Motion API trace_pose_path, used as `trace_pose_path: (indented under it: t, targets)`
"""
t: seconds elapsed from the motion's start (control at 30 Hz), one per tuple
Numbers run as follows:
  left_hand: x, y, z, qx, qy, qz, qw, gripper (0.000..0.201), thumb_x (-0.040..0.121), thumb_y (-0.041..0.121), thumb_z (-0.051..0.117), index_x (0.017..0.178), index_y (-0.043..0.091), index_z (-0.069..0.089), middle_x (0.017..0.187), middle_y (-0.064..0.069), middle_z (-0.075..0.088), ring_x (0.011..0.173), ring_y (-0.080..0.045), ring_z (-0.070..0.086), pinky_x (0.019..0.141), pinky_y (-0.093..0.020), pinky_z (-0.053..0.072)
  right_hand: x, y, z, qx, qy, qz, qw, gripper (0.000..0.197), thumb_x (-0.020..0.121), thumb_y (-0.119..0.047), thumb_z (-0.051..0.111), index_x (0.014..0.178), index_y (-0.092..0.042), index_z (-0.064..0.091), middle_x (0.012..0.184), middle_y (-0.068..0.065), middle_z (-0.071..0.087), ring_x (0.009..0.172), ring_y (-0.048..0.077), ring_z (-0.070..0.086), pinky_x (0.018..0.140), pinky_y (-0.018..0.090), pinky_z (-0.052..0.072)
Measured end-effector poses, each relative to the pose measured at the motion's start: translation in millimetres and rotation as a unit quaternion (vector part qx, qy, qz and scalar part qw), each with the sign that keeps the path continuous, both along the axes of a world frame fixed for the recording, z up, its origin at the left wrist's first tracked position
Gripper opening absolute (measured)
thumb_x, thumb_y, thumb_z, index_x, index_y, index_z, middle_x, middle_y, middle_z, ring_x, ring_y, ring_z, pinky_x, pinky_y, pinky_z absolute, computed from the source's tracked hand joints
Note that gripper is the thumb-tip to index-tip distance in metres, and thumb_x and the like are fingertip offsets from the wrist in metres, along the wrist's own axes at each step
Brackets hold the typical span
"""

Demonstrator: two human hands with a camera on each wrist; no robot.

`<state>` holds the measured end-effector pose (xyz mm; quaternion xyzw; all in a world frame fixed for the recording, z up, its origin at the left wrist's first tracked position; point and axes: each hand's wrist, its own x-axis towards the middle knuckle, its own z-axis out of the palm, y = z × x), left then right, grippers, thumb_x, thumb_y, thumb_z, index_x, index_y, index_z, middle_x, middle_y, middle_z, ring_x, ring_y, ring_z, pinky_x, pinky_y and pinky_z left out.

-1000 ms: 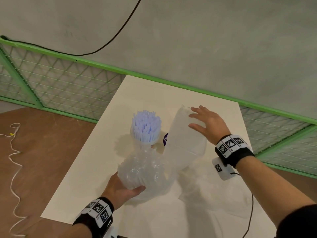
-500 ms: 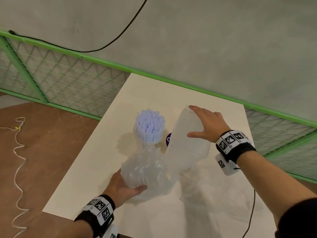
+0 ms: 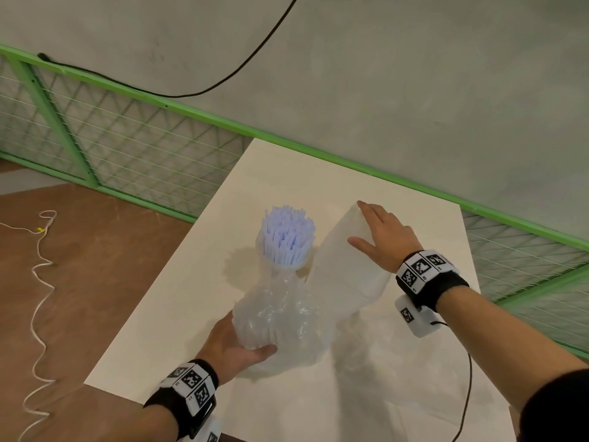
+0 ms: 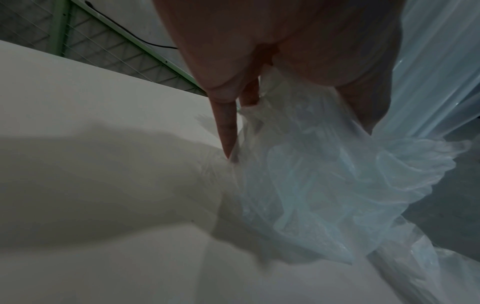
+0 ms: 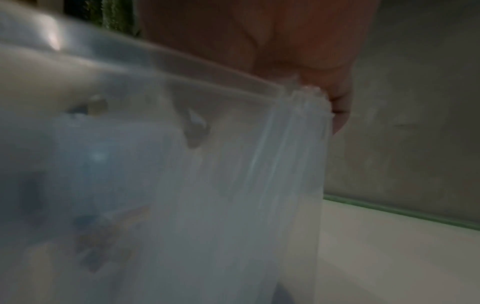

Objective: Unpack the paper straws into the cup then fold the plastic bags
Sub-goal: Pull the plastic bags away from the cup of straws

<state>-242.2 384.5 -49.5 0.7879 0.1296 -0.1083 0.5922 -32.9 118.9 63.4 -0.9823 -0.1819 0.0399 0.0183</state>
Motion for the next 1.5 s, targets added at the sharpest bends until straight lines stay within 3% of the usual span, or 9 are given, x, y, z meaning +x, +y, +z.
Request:
trace_pose_path:
  t: [0.23,0.3,0.37,0.43,0.5,0.67,0.8,1.2,1.5]
  targets:
    - [0.2,-0.3,-5.1,0.002,0.003,0.008,1.000,0.069,0.055,0.033,0.093,0.111,0.040,0.054,0.102,0.018,0.067,0.098,0.004,0.062,0.082,-0.010,0.043,-5.3,-3.2,6.9,0.017,-0.015,0.033,0.999,0.077,0.089,-0.073,0.014,0.154,-0.033,0.007,0.162,-0.015,0.004,0.149,0.012,0.002,0.112,0.050,0.010]
    - [0.6,-0.3,-6.9,-0.006,0.004,0.016,1.000,0.067,0.054,0.031,0.094,0.108,0.041,0.055,0.100,0.016,0.068,0.097,0.004,0.063,0.085,-0.013,0.046,-13.2,-4.0,15.2,0.124,-0.068,0.016,0.990,0.060,0.095,-0.056,0.025,0.150,-0.031,0.027,0.160,-0.011,0.020,0.147,0.013,0.014,0.111,0.047,0.015]
    - [0.8,0.2,-8.2,-0.008,0.002,0.020,1.000,0.069,0.053,0.032,0.094,0.109,0.040,0.055,0.101,0.016,0.069,0.098,0.002,0.063,0.091,-0.020,0.047,-32.0,-0.4,26.0,0.240,-0.096,0.042,0.965,0.043,0.094,-0.025,0.037,0.136,-0.023,0.051,0.139,-0.002,0.052,0.128,0.016,0.047,0.105,0.043,0.034]
    - [1.6,0.5,-8.5,-0.004,0.000,0.015,1.000,0.070,0.053,0.034,0.094,0.111,0.039,0.055,0.104,0.015,0.068,0.101,-0.002,0.063,0.094,-0.025,0.048,-64.0,6.0,35.6,0.321,-0.064,0.095,0.940,0.051,0.076,0.003,0.036,0.114,-0.015,0.066,0.106,-0.001,0.068,0.094,0.010,0.063,0.088,0.035,0.049]
    - [2.3,1.0,-9.0,0.002,-0.004,0.015,1.000,0.069,0.053,0.034,0.093,0.110,0.038,0.056,0.103,0.014,0.069,0.101,-0.004,0.064,0.094,-0.026,0.048,-103.8,9.2,38.3,0.355,0.002,0.115,0.928,0.059,0.064,0.009,0.034,0.106,-0.016,0.067,0.093,-0.004,0.068,0.082,0.008,0.063,0.077,0.025,0.051]
    - [3.2,1.8,-11.5,0.012,-0.010,0.011,1.000,0.067,0.052,0.037,0.093,0.110,0.037,0.059,0.099,0.015,0.070,0.096,-0.001,0.066,0.088,-0.021,0.049,-181.5,22.6,3.7,0.358,0.107,0.124,0.919,0.076,0.074,-0.020,0.072,0.137,-0.036,0.033,0.135,-0.014,0.040,0.118,0.013,0.049,0.091,0.019,0.044]
    - [5.5,0.3,-14.1,0.004,-0.001,0.018,1.000,0.067,0.050,0.036,0.092,0.110,0.026,0.065,0.097,0.010,0.074,0.092,-0.002,0.069,0.088,-0.026,0.053,-196.5,47.0,-26.1,0.373,0.038,0.085,0.923,0.080,0.077,-0.037,0.078,0.141,-0.031,0.030,0.143,-0.015,0.034,0.134,0.009,0.039,0.107,0.020,0.035]
    - [5.9,3.9,-17.3,0.019,-0.003,0.005,1.000,0.077,0.045,0.051,0.089,0.114,0.030,0.062,0.102,0.012,0.072,0.097,-0.005,0.068,0.092,-0.034,0.054,-197.5,77.5,-42.4,0.453,-0.113,-0.001,0.884,0.050,0.079,0.000,0.069,0.121,-0.021,0.053,0.111,-0.004,0.059,0.107,-0.005,0.052,0.092,0.007,0.037]
    - [4.9,4.7,-15.8,0.020,-0.015,-0.006,1.000,0.071,0.050,0.050,0.089,0.114,0.031,0.063,0.101,0.013,0.073,0.095,-0.004,0.068,0.091,-0.034,0.055,-196.0,80.6,-50.6,0.472,-0.061,-0.048,0.878,0.020,0.086,-0.023,0.057,0.102,-0.031,0.049,0.095,-0.013,0.062,0.090,0.005,0.059,0.078,0.014,0.044]
